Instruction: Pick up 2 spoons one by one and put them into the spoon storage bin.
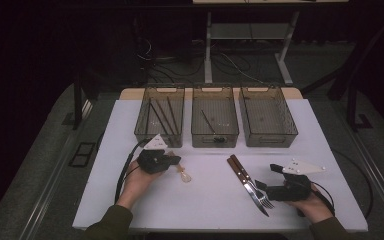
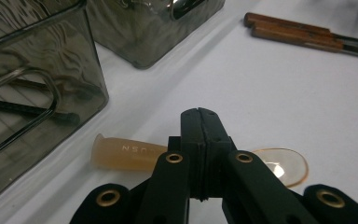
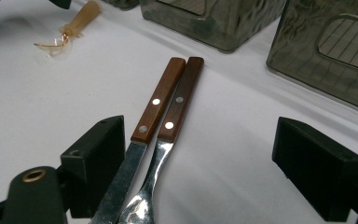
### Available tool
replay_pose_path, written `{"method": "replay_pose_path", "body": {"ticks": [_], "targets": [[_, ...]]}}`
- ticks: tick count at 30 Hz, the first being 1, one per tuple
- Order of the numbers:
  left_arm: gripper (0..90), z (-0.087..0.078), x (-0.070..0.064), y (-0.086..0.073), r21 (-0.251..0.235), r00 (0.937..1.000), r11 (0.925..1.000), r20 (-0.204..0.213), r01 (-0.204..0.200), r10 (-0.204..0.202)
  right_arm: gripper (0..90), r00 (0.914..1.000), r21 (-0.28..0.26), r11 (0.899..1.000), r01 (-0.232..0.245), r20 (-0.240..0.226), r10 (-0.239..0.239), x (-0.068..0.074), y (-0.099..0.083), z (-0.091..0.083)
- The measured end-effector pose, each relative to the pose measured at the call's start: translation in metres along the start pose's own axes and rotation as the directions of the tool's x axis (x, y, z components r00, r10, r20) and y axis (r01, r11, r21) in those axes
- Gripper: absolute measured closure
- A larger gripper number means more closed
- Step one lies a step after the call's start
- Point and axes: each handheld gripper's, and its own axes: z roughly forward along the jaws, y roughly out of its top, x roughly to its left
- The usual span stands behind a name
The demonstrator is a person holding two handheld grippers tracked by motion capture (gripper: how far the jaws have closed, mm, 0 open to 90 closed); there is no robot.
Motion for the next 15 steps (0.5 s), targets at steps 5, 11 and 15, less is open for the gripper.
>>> {"method": "replay_pose_path", "body": {"ticks": [5,11,15], "targets": [[90.0,0.012,0.000,0.004,0.037,0.9998,0.9992,0.003,-0.018,0.018,16.8,1.0000,0.000,1.000,-0.003,0.001,0.003,-0.001,0.000,0.000],[90.0,0.021,-0.005,0.007,0.077,0.9987,0.9957,0.007,-0.051,0.051,16.8,1.0000,0.003,1.000,-0.003,0.006,0.003,-0.001,0.000,0.000],[90.0,0.021,-0.004,0.006,0.089,0.9987,0.9949,-0.014,-0.049,0.050,16.8,1.0000,0.001,1.000,0.001,0.008,-0.001,0.000,0.000,0.000]]}}
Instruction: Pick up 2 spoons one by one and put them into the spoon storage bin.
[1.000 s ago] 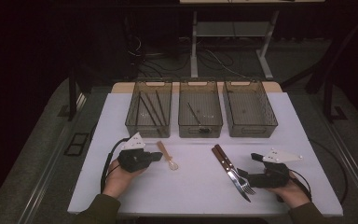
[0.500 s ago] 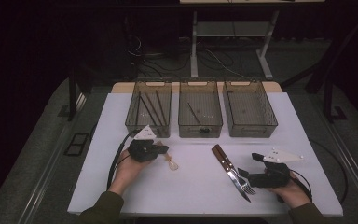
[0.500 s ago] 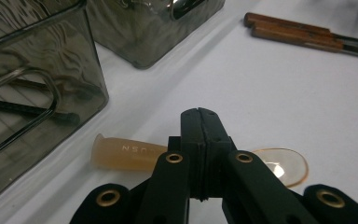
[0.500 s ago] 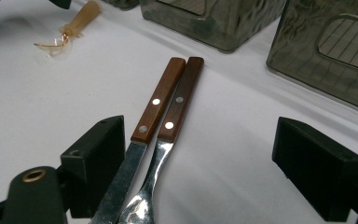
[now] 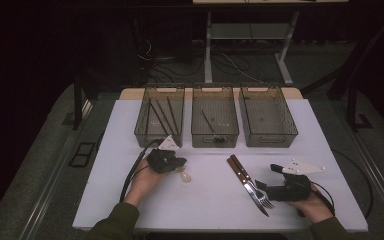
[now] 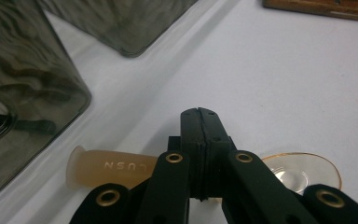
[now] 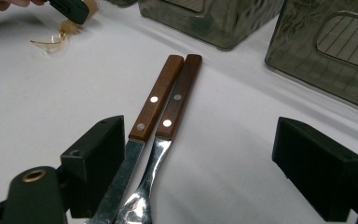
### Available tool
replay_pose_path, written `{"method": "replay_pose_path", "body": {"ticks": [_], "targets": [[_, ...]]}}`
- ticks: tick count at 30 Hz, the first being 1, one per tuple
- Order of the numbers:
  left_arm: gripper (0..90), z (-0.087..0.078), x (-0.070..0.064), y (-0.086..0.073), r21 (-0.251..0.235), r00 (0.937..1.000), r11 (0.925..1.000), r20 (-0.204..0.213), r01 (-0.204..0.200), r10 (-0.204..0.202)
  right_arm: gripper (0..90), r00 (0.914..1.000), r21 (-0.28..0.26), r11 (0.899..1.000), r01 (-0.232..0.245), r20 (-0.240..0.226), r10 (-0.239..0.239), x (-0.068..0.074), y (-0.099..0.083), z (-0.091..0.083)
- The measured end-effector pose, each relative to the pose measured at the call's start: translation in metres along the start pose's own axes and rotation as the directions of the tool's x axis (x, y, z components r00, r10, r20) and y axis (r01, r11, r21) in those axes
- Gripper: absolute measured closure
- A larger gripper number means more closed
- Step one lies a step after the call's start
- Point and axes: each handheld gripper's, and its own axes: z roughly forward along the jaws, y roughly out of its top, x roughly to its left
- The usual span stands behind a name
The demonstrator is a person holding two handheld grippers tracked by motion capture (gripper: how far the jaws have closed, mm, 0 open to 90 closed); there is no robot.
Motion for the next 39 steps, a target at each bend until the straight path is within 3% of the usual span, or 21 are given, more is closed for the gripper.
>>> {"method": "replay_pose_path", "body": {"ticks": [6,9,14,16,23,27,29,34,35,39], "targets": [[90.0,-0.001,0.002,-0.001,-0.002,1.0000,1.0000,0.000,-0.005,0.005,16.8,1.0000,0.006,1.000,0.000,0.004,0.000,-0.001,0.000,0.000],[90.0,-0.010,-0.003,-0.001,-0.013,1.0000,0.9999,0.008,-0.002,0.002,16.8,1.0000,-0.001,1.000,0.001,0.007,-0.001,0.000,0.000,-0.002],[90.0,-0.025,-0.011,-0.016,0.015,1.0000,0.9999,0.002,-0.002,0.002,16.8,0.9999,-0.009,1.000,-0.008,0.014,0.008,-0.002,0.000,-0.004],[90.0,-0.026,-0.010,-0.020,0.006,0.9996,0.9999,0.024,0.014,-0.015,16.8,0.9999,-0.007,1.000,-0.004,0.015,0.004,-0.002,0.000,-0.003],[90.0,-0.015,-0.014,-0.018,0.038,0.9986,0.9993,0.054,0.000,-0.002,16.8,0.9999,-0.002,1.000,0.005,0.015,-0.005,0.000,0.001,-0.003],[90.0,-0.009,-0.014,-0.017,0.028,0.9981,0.9995,0.059,0.018,-0.020,16.8,0.9999,-0.004,1.000,0.003,0.016,-0.003,-0.001,0.001,-0.003],[90.0,-0.007,-0.013,-0.015,0.026,0.9982,0.9997,0.060,0.004,-0.005,16.8,0.9999,-0.003,1.000,0.005,0.015,-0.005,-0.001,0.001,-0.003],[90.0,0.000,-0.013,-0.010,0.014,0.9976,0.9994,0.062,0.031,-0.032,16.8,0.9998,-0.002,1.000,0.012,0.015,-0.012,-0.001,0.001,-0.002],[90.0,0.002,-0.011,-0.008,0.010,0.9980,0.9998,0.061,0.014,-0.015,16.8,0.9998,-0.001,1.000,0.012,0.015,-0.012,0.000,0.001,-0.002],[90.0,0.009,-0.010,-0.002,0.002,0.9980,0.9999,0.061,0.017,-0.017,16.8,0.9998,-0.002,1.000,0.012,0.015,-0.012,0.000,0.001,-0.002]]}}
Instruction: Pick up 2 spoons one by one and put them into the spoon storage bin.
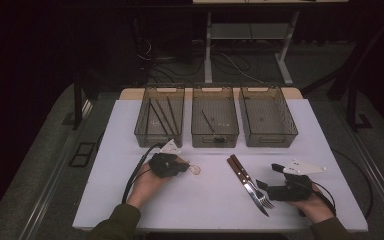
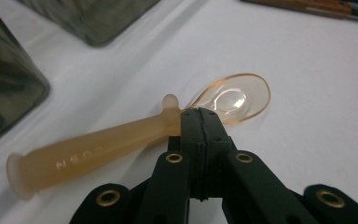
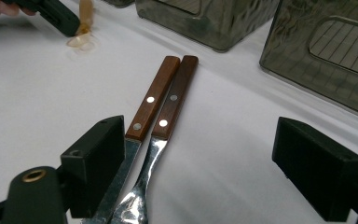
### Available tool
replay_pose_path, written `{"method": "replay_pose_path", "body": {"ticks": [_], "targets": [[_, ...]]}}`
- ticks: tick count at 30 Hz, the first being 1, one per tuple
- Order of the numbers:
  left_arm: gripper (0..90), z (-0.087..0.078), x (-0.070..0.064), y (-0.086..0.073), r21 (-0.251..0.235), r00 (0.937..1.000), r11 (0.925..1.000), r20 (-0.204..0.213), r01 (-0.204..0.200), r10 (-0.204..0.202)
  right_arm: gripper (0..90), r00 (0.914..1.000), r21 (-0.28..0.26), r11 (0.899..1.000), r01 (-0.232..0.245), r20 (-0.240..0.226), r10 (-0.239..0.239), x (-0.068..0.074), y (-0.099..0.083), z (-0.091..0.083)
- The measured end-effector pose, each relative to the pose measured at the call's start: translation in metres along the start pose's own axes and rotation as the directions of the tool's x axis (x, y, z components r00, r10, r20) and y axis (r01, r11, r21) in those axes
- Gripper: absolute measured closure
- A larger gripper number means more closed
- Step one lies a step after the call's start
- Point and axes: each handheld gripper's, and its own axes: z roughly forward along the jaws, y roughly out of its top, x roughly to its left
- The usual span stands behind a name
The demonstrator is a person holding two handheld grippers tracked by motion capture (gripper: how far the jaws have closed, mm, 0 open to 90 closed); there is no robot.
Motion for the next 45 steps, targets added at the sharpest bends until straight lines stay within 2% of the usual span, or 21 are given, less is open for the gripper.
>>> {"method": "replay_pose_path", "body": {"ticks": [1,4,8,10,12,13,16,17,18,25,28,29,30,32,33,35,38,42,45], "targets": [[90.0,0.001,0.000,0.001,-0.002,0.9999,0.9999,0.002,0.014,-0.014,16.8,1.0000,0.002,1.000,0.000,0.000,0.000,0.000,0.000,0.000],[90.0,0.003,0.002,0.002,-0.008,1.0000,1.0000,0.003,0.005,-0.005,16.8,1.0000,0.004,1.000,0.000,0.001,0.000,0.000,0.000,0.001],[90.0,0.006,0.004,0.005,-0.013,0.9998,0.9998,0.002,0.017,-0.017,16.8,1.0000,0.009,1.000,0.006,-0.001,-0.006,0.000,0.000,0.002],[90.0,0.009,0.006,0.008,-0.009,1.0000,0.9999,-0.002,0.004,-0.004,16.8,1.0000,0.011,1.000,0.006,0.000,-0.006,0.000,0.000,0.002],[90.0,0.012,0.007,0.010,-0.020,0.9995,0.9994,-0.007,0.029,-0.030,16.8,1.0000,0.008,1.000,0.003,0.002,-0.003,0.000,-0.001,0.001],[90.0,0.013,0.009,0.011,-0.016,0.9999,0.9998,-0.006,0.011,-0.012,16.8,1.0000,0.008,1.000,0.004,0.002,-0.004,0.000,-0.001,0.001],[90.0,0.016,0.010,0.014,-0.026,0.9991,0.9989,-0.015,0.039,-0.039,16.8,1.0000,0.010,1.000,0.002,0.003,-0.002,0.000,-0.001,0.002],[90.0,0.017,0.012,0.016,-0.020,0.9995,0.9995,-0.018,0.025,-0.025,16.8,1.0000,0.011,1.000,0.002,0.002,-0.002,0.000,-0.001,0.002],[90.0,0.018,0.012,0.017,-0.028,0.9988,0.9987,-0.022,0.042,-0.043,16.8,1.0000,0.011,1.000,0.003,0.001,-0.003,0.000,-0.001,0.002],[90.0,0.024,0.020,0.022,-0.038,0.9981,0.9980,-0.031,0.052,-0.053,16.7,1.0000,0.011,1.000,0.003,0.001,-0.003,0.000,-0.001,0.001],[90.0,0.024,0.021,0.022,-0.038,0.9981,0.9979,-0.029,0.053,-0.054,16.8,1.0000,0.011,1.000,0.001,0.002,-0.001,0.000,-0.001,0.001],[90.0,0.023,0.020,0.021,-0.038,0.9973,0.9971,-0.031,0.065,-0.067,16.8,1.0000,0.012,1.000,0.002,0.001,-0.002,0.000,-0.001,0.001],[90.0,0.023,0.021,0.021,-0.040,0.9978,0.9976,-0.030,0.057,-0.059,16.8,1.0000,0.011,1.000,0.001,0.001,-0.001,0.000,-0.001,0.002],[89.9,0.020,0.020,0.021,-0.054,0.9972,0.9963,-0.027,0.068,-0.069,16.8,1.0000,0.010,1.000,0.003,0.000,-0.003,0.000,-0.001,0.002],[89.8,0.017,0.020,0.022,-0.063,0.9983,0.9967,-0.024,0.051,-0.052,16.8,1.0000,0.010,1.000,0.003,-0.001,-0.003,0.000,-0.001,0.002],[87.9,0.007,0.019,0.022,-0.079,0.9984,0.9957,-0.025,0.049,-0.051,16.8,1.0000,0.008,1.000,0.007,-0.002,-0.007,0.000,-0.001,0.001],[79.4,-0.007,0.021,0.020,-0.088,0.9979,0.9958,-0.057,0.026,-0.031,16.8,1.0000,0.009,1.000,0.007,-0.002,-0.007,0.000,-0.001,0.002],[68.3,-0.021,0.030,0.012,-0.120,0.9956,0.9921,-0.081,0.037,-0.047,16.8,1.0000,0.013,1.000,0.006,-0.002,-0.006,0.001,-0.001,0.002],[61.5,-0.025,0.037,0.007,-0.119,0.9949,0.9921,-0.086,0.041,-0.052,16.8,1.0000,0.014,1.000,0.007,-0.002,-0.007,0.001,-0.001,0.002]]}}
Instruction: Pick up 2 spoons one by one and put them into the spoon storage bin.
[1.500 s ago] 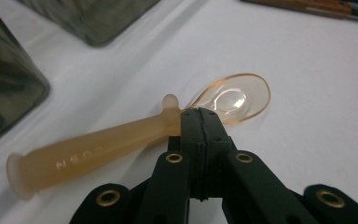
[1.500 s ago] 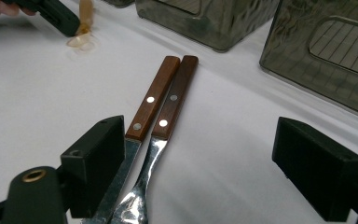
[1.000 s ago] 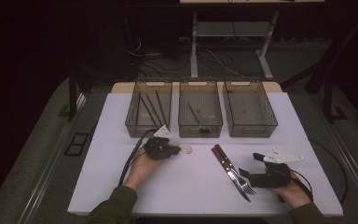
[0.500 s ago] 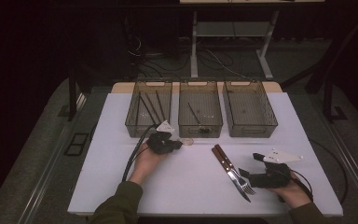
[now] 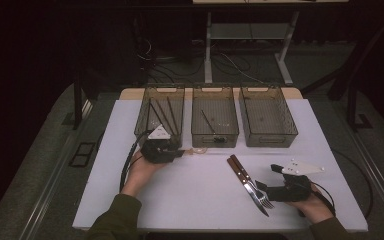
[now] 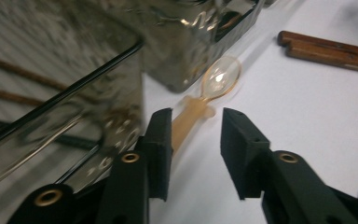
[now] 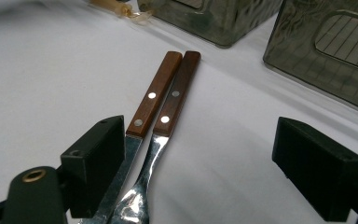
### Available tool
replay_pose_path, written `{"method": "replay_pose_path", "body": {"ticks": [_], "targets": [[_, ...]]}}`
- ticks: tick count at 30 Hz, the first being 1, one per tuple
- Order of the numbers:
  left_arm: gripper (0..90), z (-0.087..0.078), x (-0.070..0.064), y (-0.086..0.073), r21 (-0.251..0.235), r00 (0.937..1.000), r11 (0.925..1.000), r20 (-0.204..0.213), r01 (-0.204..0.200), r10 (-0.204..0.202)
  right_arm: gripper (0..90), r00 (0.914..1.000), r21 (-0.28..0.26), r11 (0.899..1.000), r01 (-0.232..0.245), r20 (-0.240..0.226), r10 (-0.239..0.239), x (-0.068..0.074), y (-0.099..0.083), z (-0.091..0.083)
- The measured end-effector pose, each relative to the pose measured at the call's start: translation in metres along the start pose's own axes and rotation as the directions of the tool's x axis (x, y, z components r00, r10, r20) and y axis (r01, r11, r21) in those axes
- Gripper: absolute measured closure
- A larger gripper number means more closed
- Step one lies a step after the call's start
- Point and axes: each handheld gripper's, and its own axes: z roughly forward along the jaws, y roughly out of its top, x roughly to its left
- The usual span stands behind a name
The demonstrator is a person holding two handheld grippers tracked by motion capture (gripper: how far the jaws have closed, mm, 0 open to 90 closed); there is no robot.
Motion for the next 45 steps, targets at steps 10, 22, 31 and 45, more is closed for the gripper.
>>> {"method": "replay_pose_path", "body": {"ticks": [10,22,31,45], "targets": [[55.1,0.000,0.011,-0.008,0.018,0.9994,0.9998,-0.035,0.001,-0.001,16.8,1.0000,0.001,1.000,-0.004,-0.003,0.004,-0.001,0.000,0.000],[52.5,0.003,0.014,-0.011,0.023,0.9998,0.9997,-0.022,0.000,0.001,16.8,1.0000,0.006,1.000,-0.001,-0.008,0.002,0.000,0.000,0.000],[52.1,-0.001,0.010,-0.013,0.018,0.9996,0.9995,0.010,0.027,-0.027,16.8,1.0000,0.006,1.000,-0.002,-0.006,0.002,-0.001,0.000,0.000],[55.1,0.007,0.005,-0.004,-0.014,0.9946,0.9945,-0.009,-0.104,0.104,16.8,1.0000,0.004,1.000,-0.002,-0.009,0.002,-0.001,-0.001,0.000]]}}
